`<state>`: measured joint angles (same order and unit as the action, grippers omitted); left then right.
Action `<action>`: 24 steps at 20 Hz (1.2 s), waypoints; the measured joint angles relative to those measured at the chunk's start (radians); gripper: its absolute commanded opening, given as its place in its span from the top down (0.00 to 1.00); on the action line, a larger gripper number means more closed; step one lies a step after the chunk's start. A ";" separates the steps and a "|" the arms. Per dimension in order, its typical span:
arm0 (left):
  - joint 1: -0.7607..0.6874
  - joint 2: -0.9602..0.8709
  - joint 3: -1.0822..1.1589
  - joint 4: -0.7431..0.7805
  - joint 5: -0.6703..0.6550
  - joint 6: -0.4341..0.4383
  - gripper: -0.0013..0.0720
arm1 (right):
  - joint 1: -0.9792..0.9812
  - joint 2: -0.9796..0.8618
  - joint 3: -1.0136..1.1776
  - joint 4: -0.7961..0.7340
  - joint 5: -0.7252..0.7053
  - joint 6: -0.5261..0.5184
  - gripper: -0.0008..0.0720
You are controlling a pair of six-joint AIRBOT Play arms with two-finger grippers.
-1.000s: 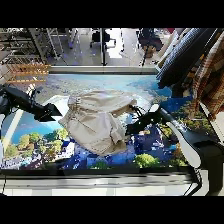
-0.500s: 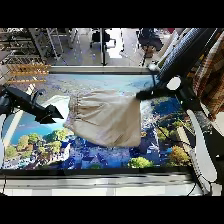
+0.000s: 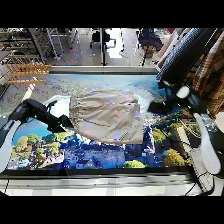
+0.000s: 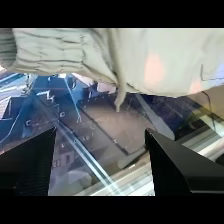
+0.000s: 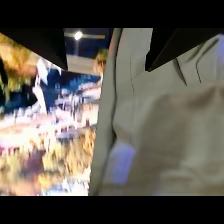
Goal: Fold the clothes and pants, and hang the long-sleeved shirts on hangers.
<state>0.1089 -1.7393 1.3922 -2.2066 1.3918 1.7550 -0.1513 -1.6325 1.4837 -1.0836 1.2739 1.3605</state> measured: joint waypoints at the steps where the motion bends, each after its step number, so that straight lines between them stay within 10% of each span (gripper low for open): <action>1: -0.001 0.000 -0.025 0.000 -0.024 -0.008 0.16 | -0.034 0.037 -0.102 0.068 0.029 -0.011 0.24; 9: -0.022 0.000 -0.093 -0.023 -0.325 -0.160 0.17 | -0.053 0.232 -0.724 0.422 -0.164 -0.068 0.24; 12: -0.037 -0.001 -0.097 -0.029 -0.423 -0.218 0.41 | 0.006 0.238 -0.782 0.494 -0.311 -0.032 0.31; 13: -0.042 -0.003 -0.098 -0.029 -0.446 -0.236 0.46 | 0.032 0.235 -0.793 0.522 -0.353 -0.019 0.49; 14: -0.047 -0.005 -0.098 -0.029 -0.466 -0.254 0.82 | 0.056 0.230 -0.800 0.539 -0.396 0.002 0.83; 15: -0.052 -0.008 -0.098 -0.029 -0.474 -0.265 0.96 | 0.082 0.224 -0.806 0.543 -0.443 0.020 0.97; 24: 0.010 0.168 -0.058 -0.033 -0.293 -0.082 0.96 | 0.166 0.535 -0.719 0.362 -0.427 -0.058 0.97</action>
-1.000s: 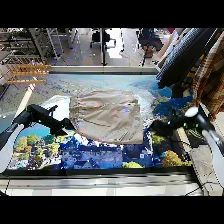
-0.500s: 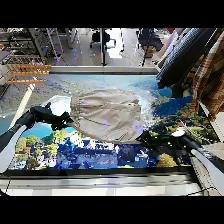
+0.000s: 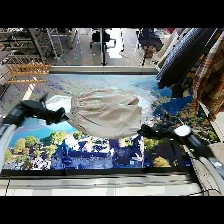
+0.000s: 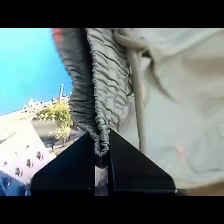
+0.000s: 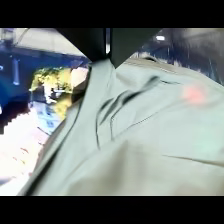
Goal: Fold the clothes and pants, and hang the long-sleeved shirts on hangers.
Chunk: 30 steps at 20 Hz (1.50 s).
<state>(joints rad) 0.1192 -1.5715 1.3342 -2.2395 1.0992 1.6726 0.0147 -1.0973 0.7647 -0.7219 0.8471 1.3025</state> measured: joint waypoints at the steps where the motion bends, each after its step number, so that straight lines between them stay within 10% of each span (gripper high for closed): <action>1: 0.018 0.054 0.024 -0.008 0.058 0.041 0.97 | 0.001 0.081 0.037 -0.055 0.029 -0.004 0.97; 7: 0.090 0.429 0.235 -0.084 0.355 0.150 0.96 | 0.004 0.583 0.367 -0.291 0.037 -0.014 0.97; 13: 0.104 0.773 0.421 -0.098 0.324 0.172 0.96 | 0.004 0.717 0.658 -0.340 -0.174 -0.039 0.97; 21: 0.105 0.756 0.234 -0.084 0.197 0.144 0.96 | 0.004 0.307 0.746 -0.350 -0.092 -0.078 0.97; 30: 0.026 0.135 -0.062 -0.103 -0.296 0.100 0.96 | 0.007 -0.357 0.732 -0.316 -0.203 -0.085 0.97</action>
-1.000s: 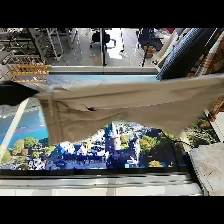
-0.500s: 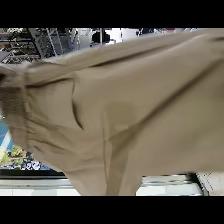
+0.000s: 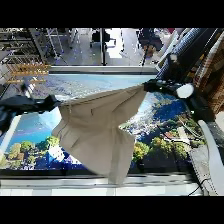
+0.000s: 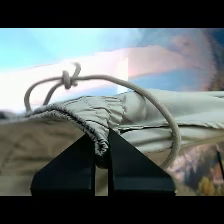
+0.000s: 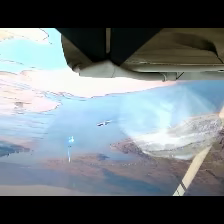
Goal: Fold the clothes and pants, and hang the long-sleeved shirts on hangers.
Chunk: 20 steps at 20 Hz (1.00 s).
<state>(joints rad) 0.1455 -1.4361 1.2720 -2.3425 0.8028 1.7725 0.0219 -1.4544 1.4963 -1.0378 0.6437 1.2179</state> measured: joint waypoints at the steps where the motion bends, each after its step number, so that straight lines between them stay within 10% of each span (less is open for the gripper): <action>1: -0.007 -0.064 0.045 0.000 -0.011 -0.002 0.96 | 0.000 -0.017 0.003 0.011 -0.005 0.000 0.97; 8: 0.059 -0.225 0.264 0.060 0.356 0.003 0.96 | 0.011 0.106 -0.070 0.012 0.433 0.035 0.97; 15: 0.087 -0.292 0.284 0.338 0.718 0.022 0.95 | 0.206 0.368 -0.592 0.109 0.750 0.119 0.97; 18: 0.085 -0.328 0.271 0.417 0.744 0.023 0.49 | 0.305 0.410 -0.766 0.114 0.731 0.136 0.32; 20: 0.081 -0.344 0.267 0.431 0.766 0.023 0.45 | 0.322 0.424 -0.818 0.127 0.662 0.137 0.32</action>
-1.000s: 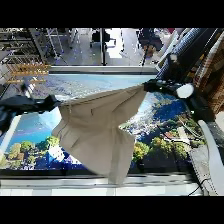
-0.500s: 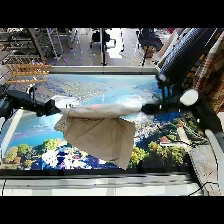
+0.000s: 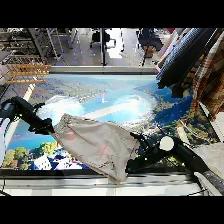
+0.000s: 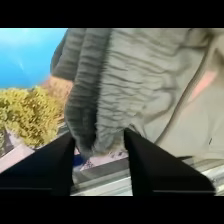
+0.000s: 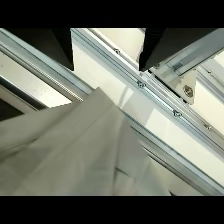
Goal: Fold the clothes and pants, and hang the long-sleeved shirts on hangers.
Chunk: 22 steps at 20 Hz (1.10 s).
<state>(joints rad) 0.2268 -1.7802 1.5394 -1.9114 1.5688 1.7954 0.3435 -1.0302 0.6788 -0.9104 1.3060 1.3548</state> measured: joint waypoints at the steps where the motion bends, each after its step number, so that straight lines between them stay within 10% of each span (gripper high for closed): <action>1: -0.001 -0.005 0.000 -0.001 0.006 0.000 0.45 | -0.013 0.006 -0.013 -0.008 -0.008 0.000 0.31; 13: 0.029 0.107 0.069 -0.178 0.016 -0.039 0.47 | -0.207 -0.144 -0.208 0.251 -0.333 -0.069 0.28; 17: -0.055 0.129 0.071 -0.236 -0.005 -0.011 0.89 | -0.119 -0.312 -0.153 0.470 -0.454 -0.254 0.97; 22: -0.206 0.134 0.012 -0.239 -0.072 0.039 0.96 | -0.185 -0.320 0.013 0.206 -0.548 -0.149 0.97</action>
<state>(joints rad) 0.0208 -1.6463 1.5513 -2.1502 1.4971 1.8339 0.1585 -1.3502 0.6914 -0.7040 0.7582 1.2060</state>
